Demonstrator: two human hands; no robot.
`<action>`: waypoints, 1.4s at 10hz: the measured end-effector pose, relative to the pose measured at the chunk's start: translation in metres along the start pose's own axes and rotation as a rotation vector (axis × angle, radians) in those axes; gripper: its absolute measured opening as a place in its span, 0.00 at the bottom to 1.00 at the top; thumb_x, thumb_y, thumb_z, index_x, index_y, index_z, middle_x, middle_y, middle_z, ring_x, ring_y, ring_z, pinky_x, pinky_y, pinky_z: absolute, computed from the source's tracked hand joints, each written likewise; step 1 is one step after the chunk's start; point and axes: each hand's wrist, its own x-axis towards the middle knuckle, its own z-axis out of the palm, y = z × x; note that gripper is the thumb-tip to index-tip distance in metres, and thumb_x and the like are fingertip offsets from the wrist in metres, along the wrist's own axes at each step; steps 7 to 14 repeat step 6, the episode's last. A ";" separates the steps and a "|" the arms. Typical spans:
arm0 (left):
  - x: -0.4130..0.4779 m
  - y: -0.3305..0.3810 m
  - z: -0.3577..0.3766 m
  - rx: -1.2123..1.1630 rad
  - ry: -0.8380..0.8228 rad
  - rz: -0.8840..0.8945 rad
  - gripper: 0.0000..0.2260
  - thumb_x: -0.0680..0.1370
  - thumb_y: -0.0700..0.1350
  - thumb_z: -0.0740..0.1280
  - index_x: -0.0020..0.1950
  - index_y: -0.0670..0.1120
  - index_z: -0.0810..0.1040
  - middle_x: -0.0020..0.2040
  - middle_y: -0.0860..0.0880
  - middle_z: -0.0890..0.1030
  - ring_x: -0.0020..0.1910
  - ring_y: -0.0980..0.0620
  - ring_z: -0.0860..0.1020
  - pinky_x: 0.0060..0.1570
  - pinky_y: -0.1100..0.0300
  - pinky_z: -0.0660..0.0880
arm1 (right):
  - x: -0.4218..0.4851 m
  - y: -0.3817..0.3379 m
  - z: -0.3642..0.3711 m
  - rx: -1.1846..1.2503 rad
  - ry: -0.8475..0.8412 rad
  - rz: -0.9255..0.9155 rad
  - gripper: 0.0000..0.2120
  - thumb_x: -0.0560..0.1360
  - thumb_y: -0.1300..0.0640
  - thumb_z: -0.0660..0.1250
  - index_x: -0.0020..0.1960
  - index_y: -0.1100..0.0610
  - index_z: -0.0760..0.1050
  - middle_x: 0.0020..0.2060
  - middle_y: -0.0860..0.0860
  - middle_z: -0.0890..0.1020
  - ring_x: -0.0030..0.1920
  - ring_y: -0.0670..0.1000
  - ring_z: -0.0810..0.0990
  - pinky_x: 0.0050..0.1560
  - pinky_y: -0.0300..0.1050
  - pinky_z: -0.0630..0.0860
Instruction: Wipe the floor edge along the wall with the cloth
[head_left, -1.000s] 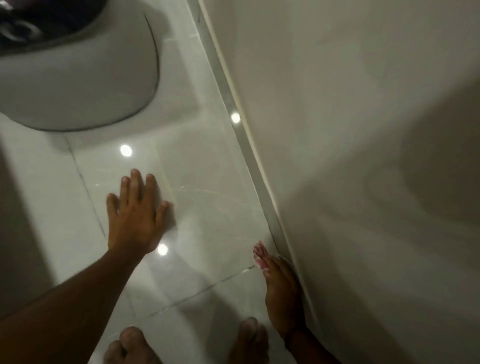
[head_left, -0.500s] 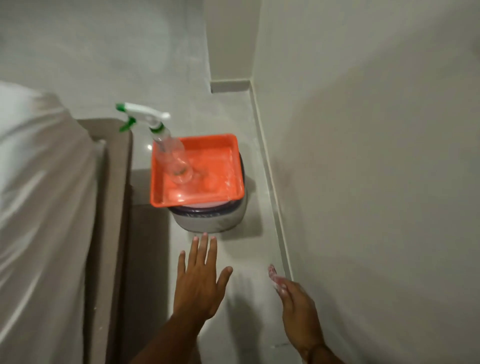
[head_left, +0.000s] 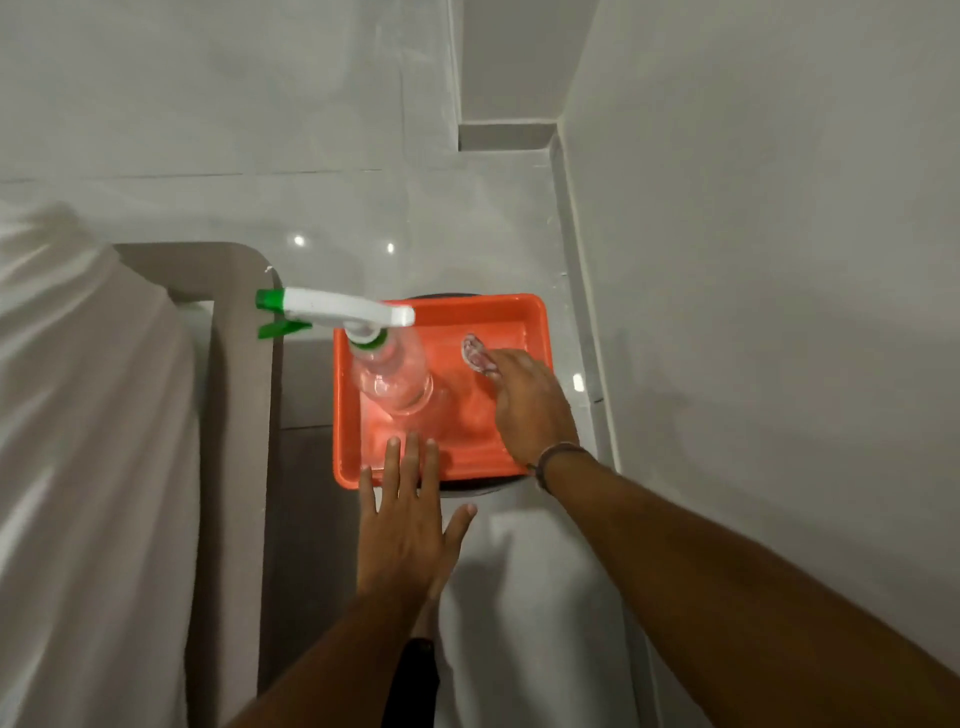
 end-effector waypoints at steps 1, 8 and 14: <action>0.012 -0.018 0.010 0.005 0.020 0.028 0.39 0.82 0.67 0.57 0.87 0.44 0.65 0.87 0.40 0.63 0.87 0.37 0.59 0.84 0.33 0.54 | 0.034 0.002 0.036 -0.214 -0.085 -0.003 0.24 0.87 0.60 0.59 0.82 0.56 0.64 0.78 0.57 0.73 0.78 0.59 0.69 0.81 0.57 0.66; 0.010 -0.025 0.000 -0.021 0.028 0.085 0.40 0.82 0.68 0.54 0.85 0.41 0.68 0.85 0.38 0.68 0.85 0.35 0.63 0.82 0.31 0.60 | 0.009 -0.002 0.042 -0.363 -0.339 0.105 0.40 0.86 0.38 0.50 0.84 0.57 0.32 0.85 0.58 0.37 0.86 0.60 0.36 0.86 0.61 0.39; 0.010 -0.025 0.000 -0.021 0.028 0.085 0.40 0.82 0.68 0.54 0.85 0.41 0.68 0.85 0.38 0.68 0.85 0.35 0.63 0.82 0.31 0.60 | 0.009 -0.002 0.042 -0.363 -0.339 0.105 0.40 0.86 0.38 0.50 0.84 0.57 0.32 0.85 0.58 0.37 0.86 0.60 0.36 0.86 0.61 0.39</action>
